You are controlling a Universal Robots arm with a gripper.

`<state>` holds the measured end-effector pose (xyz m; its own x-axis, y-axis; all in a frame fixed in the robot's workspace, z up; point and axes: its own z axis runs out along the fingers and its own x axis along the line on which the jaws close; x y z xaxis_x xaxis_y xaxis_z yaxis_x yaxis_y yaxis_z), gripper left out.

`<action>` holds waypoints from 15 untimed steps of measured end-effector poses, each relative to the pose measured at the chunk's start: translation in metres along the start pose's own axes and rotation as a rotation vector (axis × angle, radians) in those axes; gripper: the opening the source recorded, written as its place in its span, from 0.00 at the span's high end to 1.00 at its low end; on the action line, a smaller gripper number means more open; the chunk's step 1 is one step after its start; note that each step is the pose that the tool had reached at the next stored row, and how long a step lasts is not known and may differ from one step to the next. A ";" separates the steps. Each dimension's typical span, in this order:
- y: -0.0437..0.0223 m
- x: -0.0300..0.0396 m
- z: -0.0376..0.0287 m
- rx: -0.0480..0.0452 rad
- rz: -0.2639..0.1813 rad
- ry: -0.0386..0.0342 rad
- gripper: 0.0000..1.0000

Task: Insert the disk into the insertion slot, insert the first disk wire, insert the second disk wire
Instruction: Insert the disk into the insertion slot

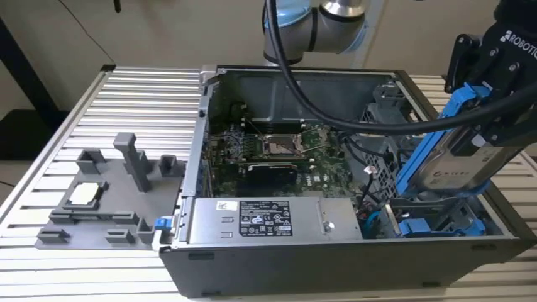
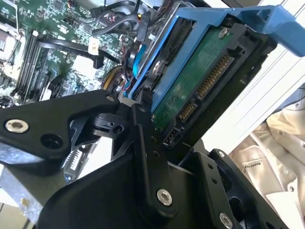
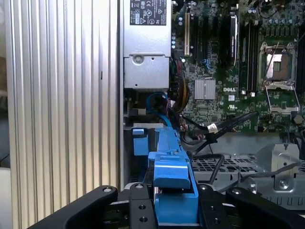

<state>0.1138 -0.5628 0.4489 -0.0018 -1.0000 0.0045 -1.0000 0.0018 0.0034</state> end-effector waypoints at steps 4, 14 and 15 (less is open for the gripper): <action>-0.0014 0.0000 0.0043 0.0000 -0.001 0.0000 0.67; -0.0057 0.0023 0.0175 0.0000 -0.001 0.0000 0.67; -0.0060 0.0028 0.0190 0.0000 -0.001 0.0000 0.67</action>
<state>0.1198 -0.5658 0.4299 -0.0011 -1.0000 0.0044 -1.0000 0.0011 0.0034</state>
